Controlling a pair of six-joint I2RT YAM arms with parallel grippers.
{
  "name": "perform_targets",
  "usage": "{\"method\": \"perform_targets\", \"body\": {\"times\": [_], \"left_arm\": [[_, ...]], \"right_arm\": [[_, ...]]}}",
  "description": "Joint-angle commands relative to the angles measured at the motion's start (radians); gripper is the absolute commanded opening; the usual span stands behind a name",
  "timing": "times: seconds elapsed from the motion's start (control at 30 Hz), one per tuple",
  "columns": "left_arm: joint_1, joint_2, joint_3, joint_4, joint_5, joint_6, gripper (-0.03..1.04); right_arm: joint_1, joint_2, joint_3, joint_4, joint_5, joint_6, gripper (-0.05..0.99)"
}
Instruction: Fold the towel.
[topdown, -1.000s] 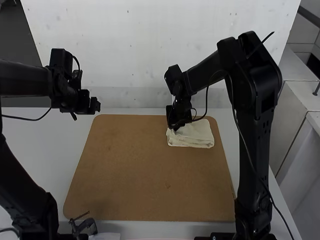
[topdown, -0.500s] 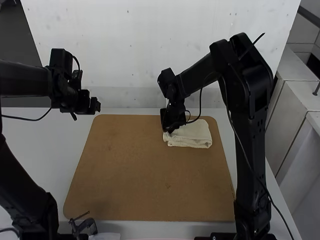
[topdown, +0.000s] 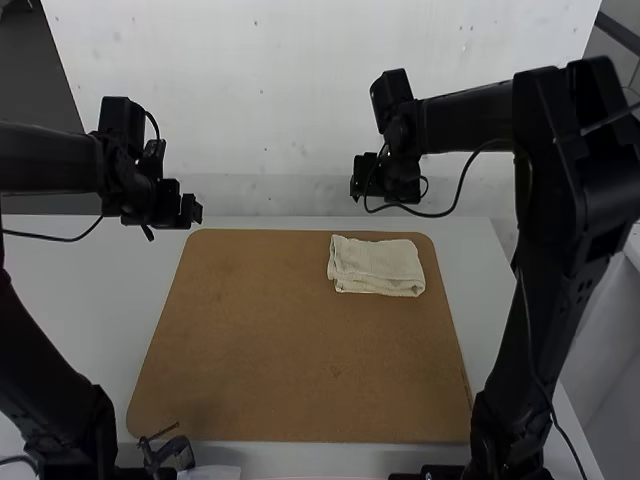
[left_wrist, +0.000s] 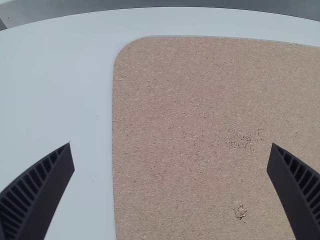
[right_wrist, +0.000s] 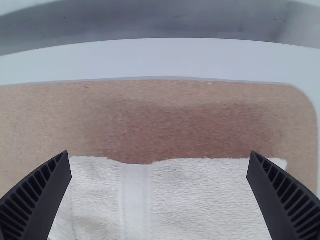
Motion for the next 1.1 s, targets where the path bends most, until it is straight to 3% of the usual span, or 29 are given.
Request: {"method": "perform_targets", "body": {"times": [0.0,0.27,0.6,0.77,1.0,1.07], "left_arm": [[0.009,-0.073,-0.003,0.002,0.014,0.013,1.01],[0.012,-0.13,-0.052,0.025,0.014,0.033,0.99],[0.049,-0.381,-0.095,0.071,0.008,0.03,0.98],[0.024,-0.535,-0.112,0.068,-0.033,0.03,0.98],[0.007,-0.732,-0.143,0.056,-0.047,0.033,0.98],[-0.004,-0.788,-0.157,0.059,-0.084,0.036,0.99]], "right_arm": [[-0.064,-0.076,-0.08,0.025,-0.002,-0.046,0.95],[-0.169,-0.281,-0.282,0.174,-0.012,-0.091,0.96],[-0.221,-0.603,-0.445,0.242,-0.007,-0.131,0.96],[-0.25,-0.811,-0.571,0.286,-0.001,-0.154,0.96],[-0.313,-1.076,-0.697,0.288,0.001,-0.204,0.96],[-0.341,-1.134,-0.724,0.289,0.001,-0.216,0.96]]}}
